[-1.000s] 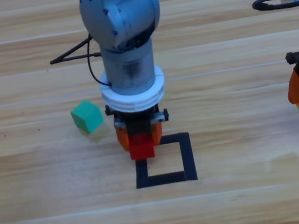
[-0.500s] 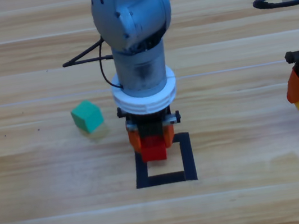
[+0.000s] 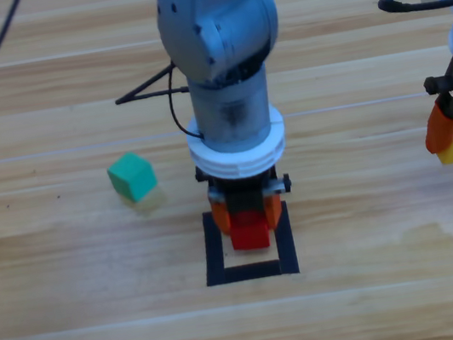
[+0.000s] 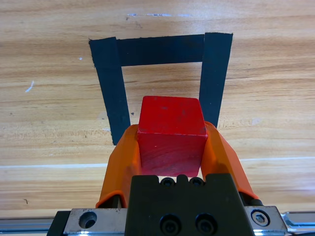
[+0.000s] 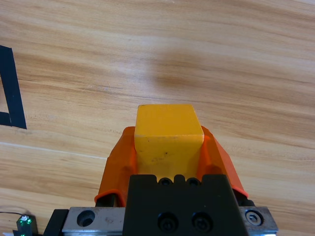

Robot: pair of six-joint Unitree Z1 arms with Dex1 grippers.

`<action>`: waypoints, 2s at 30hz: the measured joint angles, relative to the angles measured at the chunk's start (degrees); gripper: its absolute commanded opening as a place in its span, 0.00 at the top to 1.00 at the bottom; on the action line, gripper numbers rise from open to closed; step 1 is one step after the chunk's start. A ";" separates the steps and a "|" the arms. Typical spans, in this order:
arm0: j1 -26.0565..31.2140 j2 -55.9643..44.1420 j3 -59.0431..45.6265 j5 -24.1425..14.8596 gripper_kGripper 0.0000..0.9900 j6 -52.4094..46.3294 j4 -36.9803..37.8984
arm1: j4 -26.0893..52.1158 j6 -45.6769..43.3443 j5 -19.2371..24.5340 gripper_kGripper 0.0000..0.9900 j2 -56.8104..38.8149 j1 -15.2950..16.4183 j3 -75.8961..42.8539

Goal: Stack the blocks in the rectangular block: red at the bottom, yellow in the middle, green on top

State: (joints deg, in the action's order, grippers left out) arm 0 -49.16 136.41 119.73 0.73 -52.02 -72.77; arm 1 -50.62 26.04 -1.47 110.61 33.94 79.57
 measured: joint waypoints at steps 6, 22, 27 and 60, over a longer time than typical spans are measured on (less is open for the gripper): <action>-0.25 0.72 0.01 0.00 1.00 0.05 0.02 | 0.01 -0.01 0.00 0.99 0.03 0.00 -0.01; -0.25 0.82 0.03 0.00 1.00 0.05 0.39 | 0.06 0.00 0.00 0.99 0.08 0.00 -0.06; -0.25 1.70 0.03 0.00 1.00 0.05 0.40 | 0.37 0.00 0.00 0.99 0.08 0.00 -0.28; -0.25 2.10 0.03 0.00 1.00 -1.07 0.91 | 1.04 0.00 0.00 0.99 0.18 0.00 -0.49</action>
State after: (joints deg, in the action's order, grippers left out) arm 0 -49.41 138.51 119.77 0.73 -53.09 -71.85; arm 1 -49.58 26.04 -1.47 110.79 33.94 79.07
